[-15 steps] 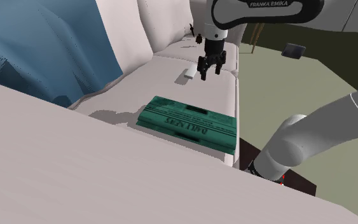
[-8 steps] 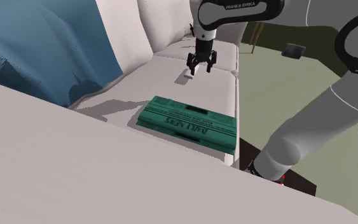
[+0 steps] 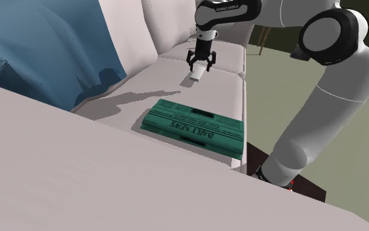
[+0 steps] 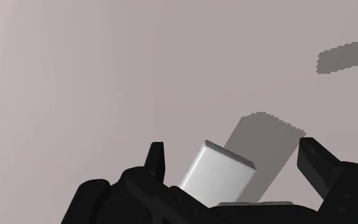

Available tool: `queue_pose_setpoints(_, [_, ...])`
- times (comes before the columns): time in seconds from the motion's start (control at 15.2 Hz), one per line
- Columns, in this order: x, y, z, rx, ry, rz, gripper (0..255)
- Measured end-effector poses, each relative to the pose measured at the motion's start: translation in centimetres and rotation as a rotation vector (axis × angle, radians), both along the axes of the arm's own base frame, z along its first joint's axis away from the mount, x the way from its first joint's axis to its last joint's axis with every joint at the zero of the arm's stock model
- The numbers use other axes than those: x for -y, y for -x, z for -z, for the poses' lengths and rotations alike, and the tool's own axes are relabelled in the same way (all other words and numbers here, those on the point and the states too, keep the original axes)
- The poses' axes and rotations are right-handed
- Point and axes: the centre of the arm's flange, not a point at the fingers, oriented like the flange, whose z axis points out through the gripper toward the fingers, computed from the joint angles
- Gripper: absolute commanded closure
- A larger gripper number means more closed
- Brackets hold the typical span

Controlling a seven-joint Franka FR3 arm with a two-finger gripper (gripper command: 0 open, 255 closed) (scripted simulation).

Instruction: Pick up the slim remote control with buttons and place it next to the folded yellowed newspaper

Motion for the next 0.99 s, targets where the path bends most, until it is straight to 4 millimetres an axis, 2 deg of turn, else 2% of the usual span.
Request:
queue_pose_setpoints(0.26, [4.0, -2.9, 1.3, 0.026, -0.011, 0.127, 0])
queue_pose_setpoints(0.53, [8.8, -5.6, 2.2, 0.052, -0.021, 0.253, 0])
queue_pose_setpoints(0.66, [10.3, -6.2, 2.8, 0.061, -0.025, 0.298, 0])
queue_pose_setpoints(0.99, [10.8, -6.4, 5.2, 0.064, -0.027, 0.313, 0])
